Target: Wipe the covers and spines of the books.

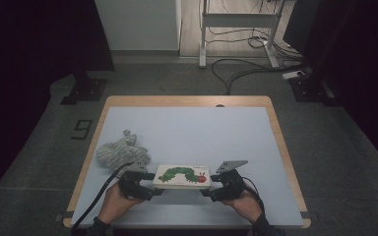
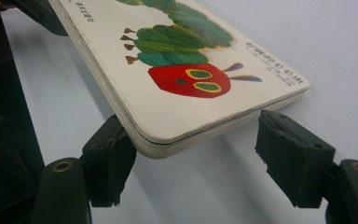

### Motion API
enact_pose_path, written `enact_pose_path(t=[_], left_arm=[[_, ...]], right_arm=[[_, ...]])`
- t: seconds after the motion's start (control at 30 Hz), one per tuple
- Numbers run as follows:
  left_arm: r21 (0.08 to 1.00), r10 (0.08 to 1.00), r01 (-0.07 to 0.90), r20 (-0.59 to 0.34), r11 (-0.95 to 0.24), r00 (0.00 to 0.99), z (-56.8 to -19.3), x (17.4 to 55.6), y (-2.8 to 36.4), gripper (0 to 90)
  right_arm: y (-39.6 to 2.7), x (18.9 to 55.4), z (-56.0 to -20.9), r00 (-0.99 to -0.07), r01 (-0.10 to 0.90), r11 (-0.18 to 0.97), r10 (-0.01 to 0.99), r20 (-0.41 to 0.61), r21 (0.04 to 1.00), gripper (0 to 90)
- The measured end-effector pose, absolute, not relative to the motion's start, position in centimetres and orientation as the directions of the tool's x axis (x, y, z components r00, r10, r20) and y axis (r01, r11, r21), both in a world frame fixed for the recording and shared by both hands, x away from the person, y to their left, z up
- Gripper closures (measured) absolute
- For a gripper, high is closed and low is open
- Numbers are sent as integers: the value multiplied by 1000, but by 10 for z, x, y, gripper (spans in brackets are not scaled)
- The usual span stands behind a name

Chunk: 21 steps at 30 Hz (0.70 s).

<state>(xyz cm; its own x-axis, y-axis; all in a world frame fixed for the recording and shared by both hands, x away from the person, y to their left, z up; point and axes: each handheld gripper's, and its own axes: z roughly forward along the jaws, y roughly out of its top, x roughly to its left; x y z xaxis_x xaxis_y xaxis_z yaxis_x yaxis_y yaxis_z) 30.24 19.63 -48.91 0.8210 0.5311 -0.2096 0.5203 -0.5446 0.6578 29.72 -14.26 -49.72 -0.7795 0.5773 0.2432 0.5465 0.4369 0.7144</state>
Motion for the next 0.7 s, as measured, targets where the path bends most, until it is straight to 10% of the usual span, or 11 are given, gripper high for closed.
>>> enact_pose_path(t=[0.7], left_arm=[[642,505,526,-241,-558,829,-512,291,191,335]], right_arm=[[-146,286,-519,-778,536,459,594,204,708,305]])
